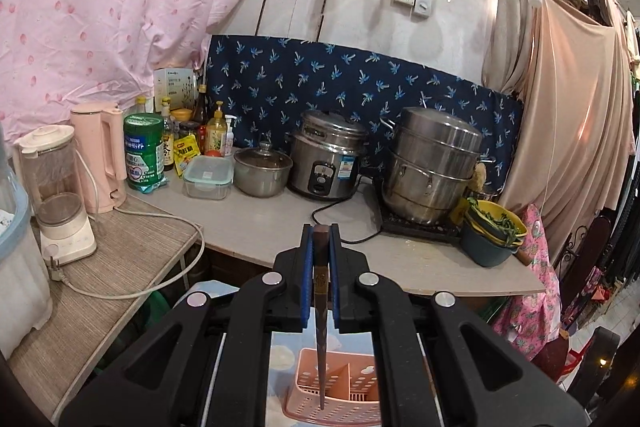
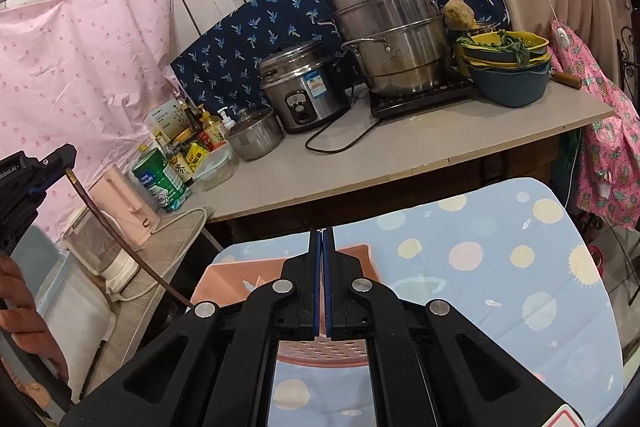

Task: Organize utensils
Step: 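Lift and carry the chopstick and spoon with both grippers into the pink basket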

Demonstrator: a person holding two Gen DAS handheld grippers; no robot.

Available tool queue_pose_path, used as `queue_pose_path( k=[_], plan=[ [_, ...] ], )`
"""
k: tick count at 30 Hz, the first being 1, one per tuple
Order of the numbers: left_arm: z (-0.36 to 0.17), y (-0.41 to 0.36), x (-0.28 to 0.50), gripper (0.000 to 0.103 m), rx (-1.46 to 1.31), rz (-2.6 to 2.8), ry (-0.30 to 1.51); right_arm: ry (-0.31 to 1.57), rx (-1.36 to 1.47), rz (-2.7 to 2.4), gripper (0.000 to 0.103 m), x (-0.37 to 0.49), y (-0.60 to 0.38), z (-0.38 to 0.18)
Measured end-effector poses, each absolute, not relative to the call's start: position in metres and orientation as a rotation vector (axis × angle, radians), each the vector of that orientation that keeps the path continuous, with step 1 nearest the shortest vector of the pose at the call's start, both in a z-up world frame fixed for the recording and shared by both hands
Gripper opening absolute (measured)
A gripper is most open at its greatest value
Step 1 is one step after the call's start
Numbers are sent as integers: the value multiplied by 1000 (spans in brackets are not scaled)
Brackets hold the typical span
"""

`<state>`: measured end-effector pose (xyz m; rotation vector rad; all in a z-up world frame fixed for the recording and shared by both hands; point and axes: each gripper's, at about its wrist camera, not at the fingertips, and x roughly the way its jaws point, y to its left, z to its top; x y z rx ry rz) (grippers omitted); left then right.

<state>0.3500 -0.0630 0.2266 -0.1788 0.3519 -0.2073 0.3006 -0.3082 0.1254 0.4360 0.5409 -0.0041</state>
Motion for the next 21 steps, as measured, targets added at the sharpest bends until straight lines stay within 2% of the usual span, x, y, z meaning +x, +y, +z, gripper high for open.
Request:
queue_pose_path(
  k=[13,21],
  plan=[
    [265,-62,347,7,-185,-223,266,526,435,11,2,306,-307,125],
    [226,-66,374,7,-170,-187,350,578,431,-14,3,315,-311,110]
  ],
)
